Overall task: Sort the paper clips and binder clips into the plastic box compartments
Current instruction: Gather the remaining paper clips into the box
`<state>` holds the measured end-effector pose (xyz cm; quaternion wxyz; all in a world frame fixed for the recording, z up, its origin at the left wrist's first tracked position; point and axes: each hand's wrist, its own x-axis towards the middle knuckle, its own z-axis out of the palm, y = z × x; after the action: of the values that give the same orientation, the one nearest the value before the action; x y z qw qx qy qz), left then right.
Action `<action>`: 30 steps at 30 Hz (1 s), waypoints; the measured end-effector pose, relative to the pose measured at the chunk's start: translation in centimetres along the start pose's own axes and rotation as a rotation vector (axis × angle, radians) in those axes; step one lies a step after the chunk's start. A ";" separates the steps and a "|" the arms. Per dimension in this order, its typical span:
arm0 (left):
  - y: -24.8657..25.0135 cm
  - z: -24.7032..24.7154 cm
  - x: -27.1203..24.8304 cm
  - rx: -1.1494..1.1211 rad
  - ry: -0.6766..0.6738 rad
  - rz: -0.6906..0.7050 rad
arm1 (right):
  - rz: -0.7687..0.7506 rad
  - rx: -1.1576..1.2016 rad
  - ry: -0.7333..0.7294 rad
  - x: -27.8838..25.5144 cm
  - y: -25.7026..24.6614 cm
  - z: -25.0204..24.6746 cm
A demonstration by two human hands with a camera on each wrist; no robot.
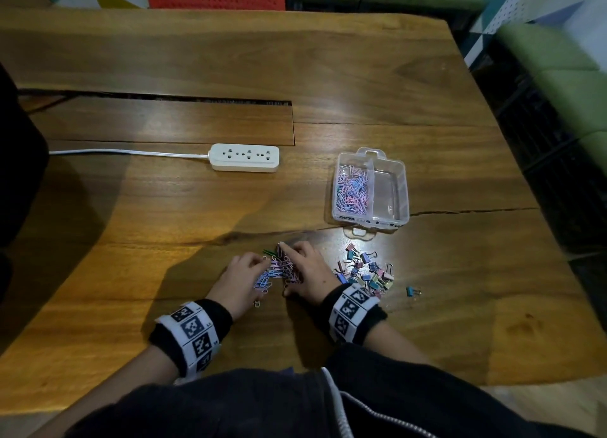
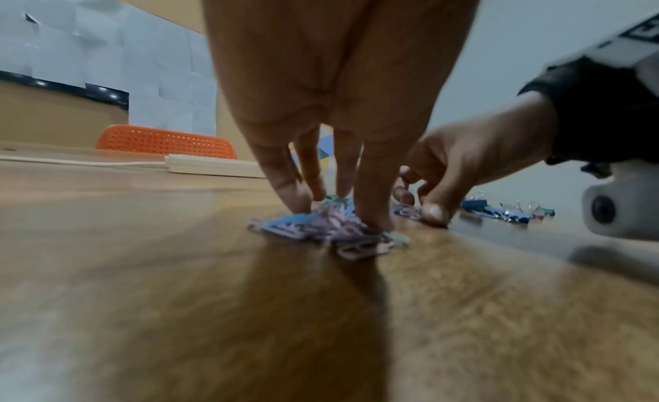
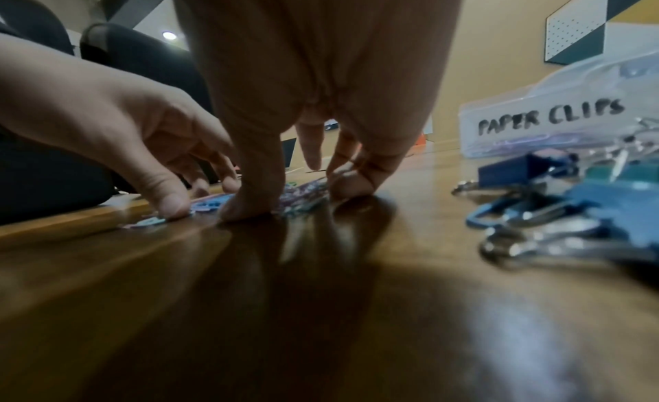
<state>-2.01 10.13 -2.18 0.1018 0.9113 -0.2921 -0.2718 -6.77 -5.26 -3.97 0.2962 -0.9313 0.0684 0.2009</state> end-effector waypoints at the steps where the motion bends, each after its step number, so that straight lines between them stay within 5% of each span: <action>1: -0.1 0.0 0.1 -0.008 0.028 0.015 | -0.006 0.004 -0.002 0.2 0.1 -0.2; 9: 0.5 -0.1 0.4 0.018 0.137 0.035 | -0.088 -0.064 0.087 -0.1 0.1 -0.1; 16: 0.8 -0.2 -0.2 -0.068 0.097 -0.020 | -0.003 -0.088 0.100 -0.4 -0.2 0.6; 22: 0.4 -3.0 0.8 -0.431 0.097 -0.135 | 0.112 0.173 0.187 -1.5 -0.1 0.0; 30: 6.8 -8.1 7.8 -0.601 0.220 0.076 | 0.312 0.490 0.246 -4.2 1.8 -0.8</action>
<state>4.54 0.25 3.52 0.4072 0.8529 -0.2198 -0.2417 -10.81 -7.18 -2.59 0.4670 -0.8277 0.2921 0.1075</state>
